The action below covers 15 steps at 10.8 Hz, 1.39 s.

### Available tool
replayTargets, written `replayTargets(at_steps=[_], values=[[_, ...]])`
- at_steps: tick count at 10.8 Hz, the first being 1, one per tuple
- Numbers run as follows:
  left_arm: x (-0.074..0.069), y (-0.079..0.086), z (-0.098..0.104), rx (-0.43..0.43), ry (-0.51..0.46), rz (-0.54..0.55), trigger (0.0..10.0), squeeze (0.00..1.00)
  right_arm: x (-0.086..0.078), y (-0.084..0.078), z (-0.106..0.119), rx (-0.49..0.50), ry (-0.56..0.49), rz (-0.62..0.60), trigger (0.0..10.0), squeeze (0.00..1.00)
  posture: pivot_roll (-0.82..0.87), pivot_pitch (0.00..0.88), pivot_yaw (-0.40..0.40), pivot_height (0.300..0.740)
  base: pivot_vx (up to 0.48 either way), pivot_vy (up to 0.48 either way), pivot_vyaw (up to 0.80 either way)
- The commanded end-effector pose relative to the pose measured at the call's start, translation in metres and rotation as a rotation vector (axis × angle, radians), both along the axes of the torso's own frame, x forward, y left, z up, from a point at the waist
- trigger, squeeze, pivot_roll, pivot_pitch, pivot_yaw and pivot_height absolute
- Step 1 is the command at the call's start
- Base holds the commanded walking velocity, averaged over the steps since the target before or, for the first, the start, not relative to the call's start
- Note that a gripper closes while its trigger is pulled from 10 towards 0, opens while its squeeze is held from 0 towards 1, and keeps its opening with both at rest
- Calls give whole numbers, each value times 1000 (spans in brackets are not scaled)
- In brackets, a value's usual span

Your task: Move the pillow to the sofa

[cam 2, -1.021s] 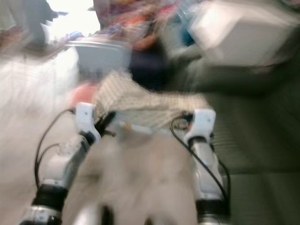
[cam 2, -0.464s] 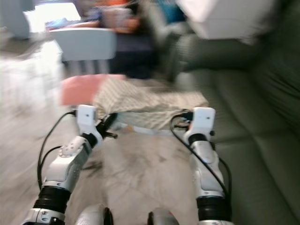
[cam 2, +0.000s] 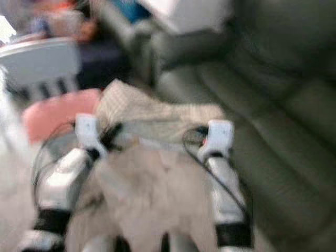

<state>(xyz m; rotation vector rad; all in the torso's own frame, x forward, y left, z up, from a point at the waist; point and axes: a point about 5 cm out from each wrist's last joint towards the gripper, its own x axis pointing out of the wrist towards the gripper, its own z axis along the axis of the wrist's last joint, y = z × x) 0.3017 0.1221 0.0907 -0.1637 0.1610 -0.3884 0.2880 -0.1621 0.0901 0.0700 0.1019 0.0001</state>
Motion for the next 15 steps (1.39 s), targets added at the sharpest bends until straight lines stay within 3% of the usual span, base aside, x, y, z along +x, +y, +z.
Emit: replayTargets(at_steps=[1,8,15], values=[[2,-3,9,-10,-54,-24,10000,0,2,2,7,1,-27,10,10000,0,-65,72,-53,740,0,0,-800],[4,-2,12,-27,-94,-52,10000,0,1,3,4,-2,-14,18,10000,0,-69,75,-51,740,0,0,-800],[-1,-9,9,-40,-88,-94,10000,0,-1,5,5,-16,-30,23,10000,0,-75,93,-44,740,259,0,-686]])
